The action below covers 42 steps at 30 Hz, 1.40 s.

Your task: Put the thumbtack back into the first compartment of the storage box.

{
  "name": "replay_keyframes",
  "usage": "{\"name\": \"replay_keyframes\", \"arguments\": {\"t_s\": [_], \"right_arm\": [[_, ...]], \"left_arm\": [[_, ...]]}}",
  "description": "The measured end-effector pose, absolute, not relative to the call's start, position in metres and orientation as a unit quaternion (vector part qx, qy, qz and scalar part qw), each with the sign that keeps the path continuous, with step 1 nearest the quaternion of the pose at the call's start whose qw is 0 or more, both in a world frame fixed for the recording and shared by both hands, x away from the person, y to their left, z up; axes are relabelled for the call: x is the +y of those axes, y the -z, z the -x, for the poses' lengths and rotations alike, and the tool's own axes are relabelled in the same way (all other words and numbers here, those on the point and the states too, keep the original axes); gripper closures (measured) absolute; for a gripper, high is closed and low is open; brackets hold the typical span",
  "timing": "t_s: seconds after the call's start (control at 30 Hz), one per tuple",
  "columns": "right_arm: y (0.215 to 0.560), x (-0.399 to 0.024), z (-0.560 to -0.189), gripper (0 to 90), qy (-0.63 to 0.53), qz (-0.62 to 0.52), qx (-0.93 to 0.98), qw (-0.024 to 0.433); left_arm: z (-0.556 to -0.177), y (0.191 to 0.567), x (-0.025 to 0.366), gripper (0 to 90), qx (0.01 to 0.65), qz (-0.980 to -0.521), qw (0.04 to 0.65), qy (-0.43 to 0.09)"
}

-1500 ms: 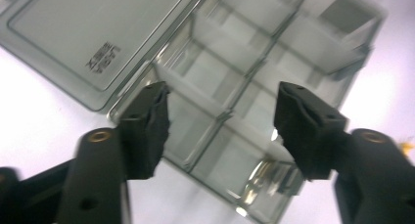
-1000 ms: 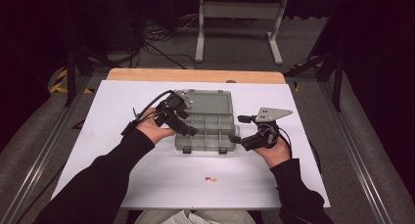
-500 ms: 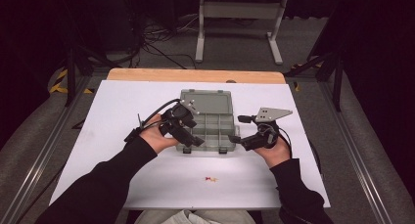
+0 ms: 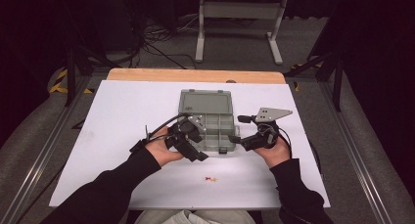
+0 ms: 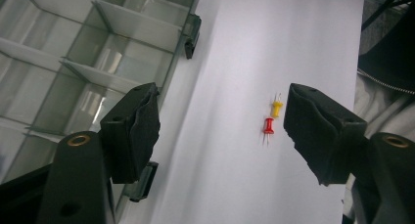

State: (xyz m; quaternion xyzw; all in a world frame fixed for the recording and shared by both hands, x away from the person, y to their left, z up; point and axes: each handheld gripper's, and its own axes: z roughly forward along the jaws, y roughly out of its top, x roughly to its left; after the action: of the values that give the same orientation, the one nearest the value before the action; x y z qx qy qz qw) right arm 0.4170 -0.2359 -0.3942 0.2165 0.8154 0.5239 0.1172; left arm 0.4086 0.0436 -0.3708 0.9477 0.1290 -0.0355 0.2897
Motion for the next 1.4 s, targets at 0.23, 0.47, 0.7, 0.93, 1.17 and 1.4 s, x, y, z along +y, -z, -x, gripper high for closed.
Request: {"name": "replay_keyframes", "arguments": {"t_s": [0.23, 0.47, 0.7, 0.93, 1.17, 1.4], "right_arm": [[0.394, -0.236, -0.417, 14.2, -0.523, -0.216, 0.816, 0.118], [0.394, -0.236, -0.417, 14.2, -0.523, -0.216, 0.816, 0.118], [0.394, -0.236, -0.417, 14.1, -0.522, -0.216, 0.816, 0.118], [0.394, -0.235, -0.417, 14.1, -0.522, -0.216, 0.817, 0.117], [0.394, -0.235, -0.417, 14.0, -0.522, -0.216, 0.817, 0.117], [0.394, -0.236, -0.417, 13.8, -0.524, -0.216, 0.816, 0.116]], "left_arm": [[-0.4, 0.383, 0.038, 29.9, 0.118, -0.953, 0.277, 0.044], [-0.393, 0.397, 0.034, 30.4, 0.11, -0.955, 0.268, 0.053], [-0.385, 0.407, 0.027, 32.3, 0.096, -0.96, 0.257, 0.061], [-0.379, 0.413, 0.023, 34.1, 0.087, -0.963, 0.246, 0.063], [-0.374, 0.42, 0.017, 36.6, 0.078, -0.967, 0.232, 0.066], [-0.368, 0.425, 0.011, 42.9, 0.072, -0.972, 0.215, 0.055]]}}
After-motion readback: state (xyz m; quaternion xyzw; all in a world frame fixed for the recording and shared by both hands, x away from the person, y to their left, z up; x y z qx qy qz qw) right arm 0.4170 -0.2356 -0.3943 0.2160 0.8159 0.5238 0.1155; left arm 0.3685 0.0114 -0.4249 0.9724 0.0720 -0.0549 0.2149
